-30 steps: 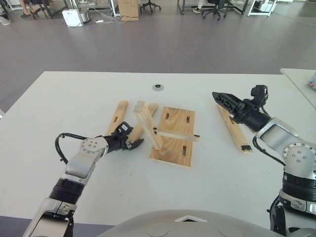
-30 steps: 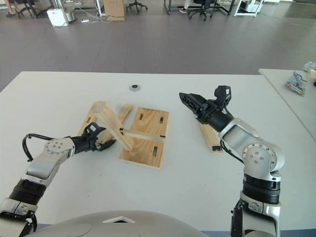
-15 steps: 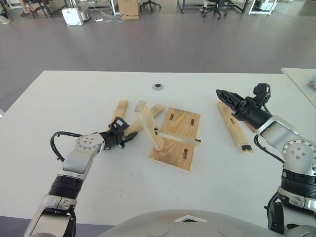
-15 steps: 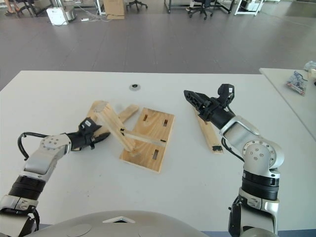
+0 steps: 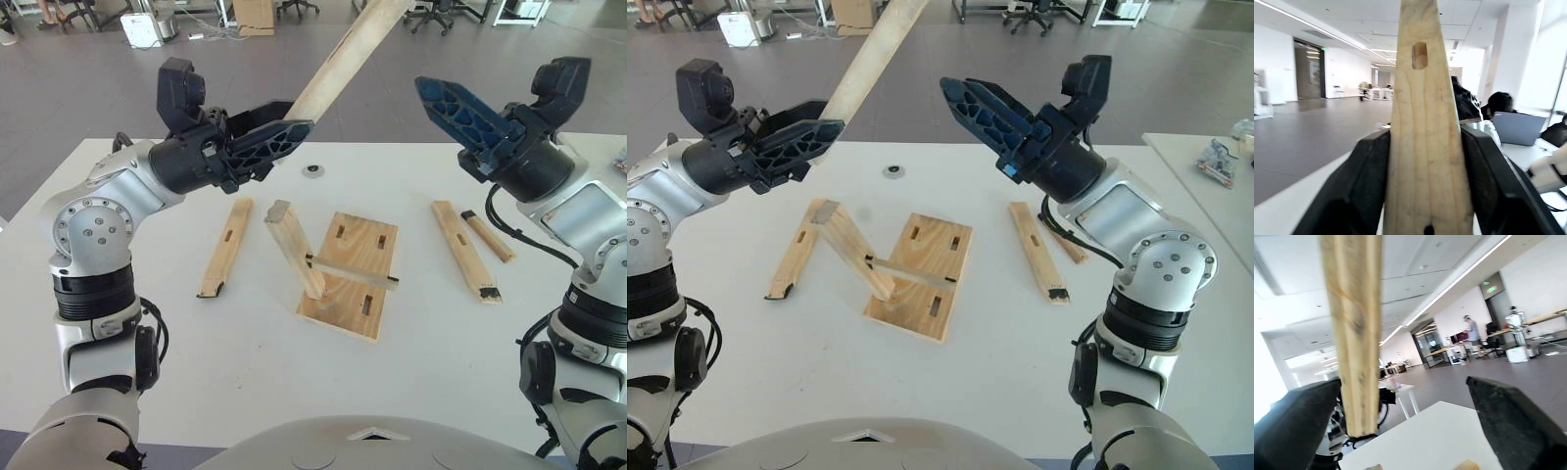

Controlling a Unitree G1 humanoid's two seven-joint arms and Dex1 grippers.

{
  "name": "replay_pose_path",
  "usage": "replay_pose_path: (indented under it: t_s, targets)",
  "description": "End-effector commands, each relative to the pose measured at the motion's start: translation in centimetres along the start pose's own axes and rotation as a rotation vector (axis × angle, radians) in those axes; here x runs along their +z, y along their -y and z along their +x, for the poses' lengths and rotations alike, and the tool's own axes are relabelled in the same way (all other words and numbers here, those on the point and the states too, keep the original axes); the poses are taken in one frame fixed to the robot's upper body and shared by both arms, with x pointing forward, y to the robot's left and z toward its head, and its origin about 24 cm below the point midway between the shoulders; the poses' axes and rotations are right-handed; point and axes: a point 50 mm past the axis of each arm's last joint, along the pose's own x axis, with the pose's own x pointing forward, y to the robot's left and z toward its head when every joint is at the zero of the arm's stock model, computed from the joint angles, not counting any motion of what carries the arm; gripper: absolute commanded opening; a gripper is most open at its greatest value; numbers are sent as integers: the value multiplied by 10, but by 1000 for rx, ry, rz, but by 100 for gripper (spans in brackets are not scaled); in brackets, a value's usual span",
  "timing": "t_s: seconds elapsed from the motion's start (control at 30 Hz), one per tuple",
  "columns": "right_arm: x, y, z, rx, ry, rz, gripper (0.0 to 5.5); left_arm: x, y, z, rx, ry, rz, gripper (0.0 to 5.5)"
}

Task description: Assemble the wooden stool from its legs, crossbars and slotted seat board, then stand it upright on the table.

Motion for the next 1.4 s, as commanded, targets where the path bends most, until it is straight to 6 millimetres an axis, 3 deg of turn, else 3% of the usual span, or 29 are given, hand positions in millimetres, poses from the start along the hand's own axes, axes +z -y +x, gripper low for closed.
replay_pose_path:
  t_s: [0.03, 0.23, 0.33, 0.5, 0.8, 0.93, 1.03, 1.1, 1.13, 1.2, 1.3, 1.4]
  targets:
    - [10, -11, 0, 95, 18, 9, 533, 2, 9, 5, -75, -55, -30, 213]
    - [32, -19, -1, 186, 143, 94, 533, -13, 16, 6, -133, -140, -109, 213]
    - [36, -22, -2, 204, 158, 116, 479, -16, 18, 7, -141, -156, -124, 213]
    - [23, -29, 0, 215, 54, 93, 382, -17, 20, 12, -157, -133, -124, 213]
    - [21, -27, 3, 193, 28, 93, 207, -16, 23, 9, -158, -150, -126, 213]
    - [21, -25, 3, 175, 20, 85, 207, -13, 20, 8, -116, -119, -66, 213]
    - [23, -23, 5, 158, 17, 65, 207, 2, 22, 7, -176, 81, -74, 213]
    - [27, -20, 5, 135, 21, 42, 207, 4, 18, 1, -140, 97, -69, 213]
    - [31, -17, 5, 114, 30, 25, 207, 6, 13, -2, -107, 108, -43, 241]
    - [44, -9, 2, 51, 68, -32, 207, 24, -4, -15, 22, 237, 58, 270]
    - [55, 9, -11, -125, 24, -202, 207, 44, -29, -54, 249, 373, 198, 287]
    - [38, 23, -36, -254, -133, -357, 207, 25, -36, -90, 424, 380, 218, 287]
